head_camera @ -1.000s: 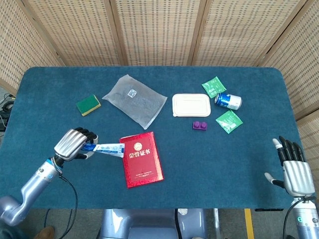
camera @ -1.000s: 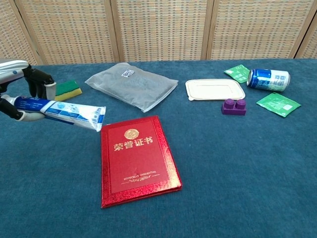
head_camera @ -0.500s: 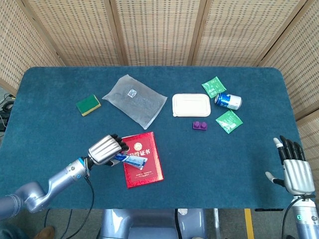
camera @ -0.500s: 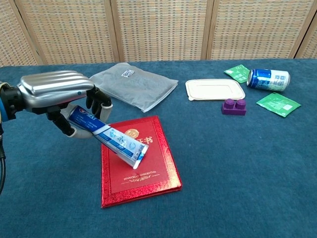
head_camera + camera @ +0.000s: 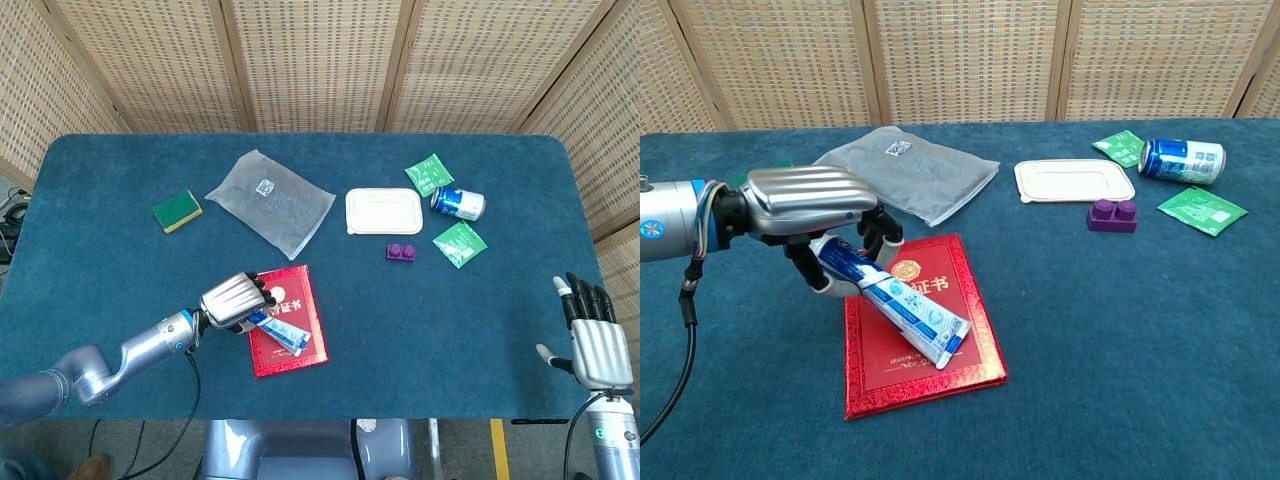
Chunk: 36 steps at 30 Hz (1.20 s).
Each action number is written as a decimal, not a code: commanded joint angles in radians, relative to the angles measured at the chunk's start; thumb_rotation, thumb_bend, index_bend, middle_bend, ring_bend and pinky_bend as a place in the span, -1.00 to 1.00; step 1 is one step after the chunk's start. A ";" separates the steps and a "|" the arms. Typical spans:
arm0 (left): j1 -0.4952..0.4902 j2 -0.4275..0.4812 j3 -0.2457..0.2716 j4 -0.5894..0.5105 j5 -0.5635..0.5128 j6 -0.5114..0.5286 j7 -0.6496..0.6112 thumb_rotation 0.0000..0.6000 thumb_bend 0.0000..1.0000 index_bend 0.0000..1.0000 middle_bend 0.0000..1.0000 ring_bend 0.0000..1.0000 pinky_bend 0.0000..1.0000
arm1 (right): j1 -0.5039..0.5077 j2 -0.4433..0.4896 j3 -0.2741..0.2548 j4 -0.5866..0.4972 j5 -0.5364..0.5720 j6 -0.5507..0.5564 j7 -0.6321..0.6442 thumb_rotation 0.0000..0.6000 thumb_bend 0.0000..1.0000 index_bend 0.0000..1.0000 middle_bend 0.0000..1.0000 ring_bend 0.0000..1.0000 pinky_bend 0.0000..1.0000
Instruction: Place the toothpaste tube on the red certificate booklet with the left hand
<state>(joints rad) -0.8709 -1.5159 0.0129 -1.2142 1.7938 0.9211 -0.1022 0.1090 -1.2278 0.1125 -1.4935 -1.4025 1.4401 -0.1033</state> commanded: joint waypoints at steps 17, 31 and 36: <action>-0.048 -0.035 -0.014 0.060 -0.018 0.035 0.136 1.00 -1.00 -1.00 -1.00 -1.00 -1.00 | -0.001 0.009 0.004 0.001 0.010 -0.006 0.026 1.00 -1.00 -1.00 -1.00 -1.00 -1.00; 0.300 0.374 -0.116 -0.445 -0.407 0.359 0.335 1.00 -1.00 -1.00 -1.00 -1.00 -1.00 | -0.006 0.028 -0.007 -0.030 -0.026 0.013 0.048 1.00 -1.00 -1.00 -1.00 -1.00 -1.00; 0.463 0.425 -0.085 -0.495 -0.481 0.513 0.300 1.00 -1.00 -1.00 -1.00 -1.00 -1.00 | -0.006 0.037 -0.012 -0.046 -0.045 0.022 0.054 1.00 -1.00 -1.00 -1.00 -1.00 -1.00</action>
<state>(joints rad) -0.4891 -1.1292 -0.0851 -1.6687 1.3659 1.3615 0.1997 0.1028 -1.1920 0.1018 -1.5377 -1.4455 1.4603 -0.0502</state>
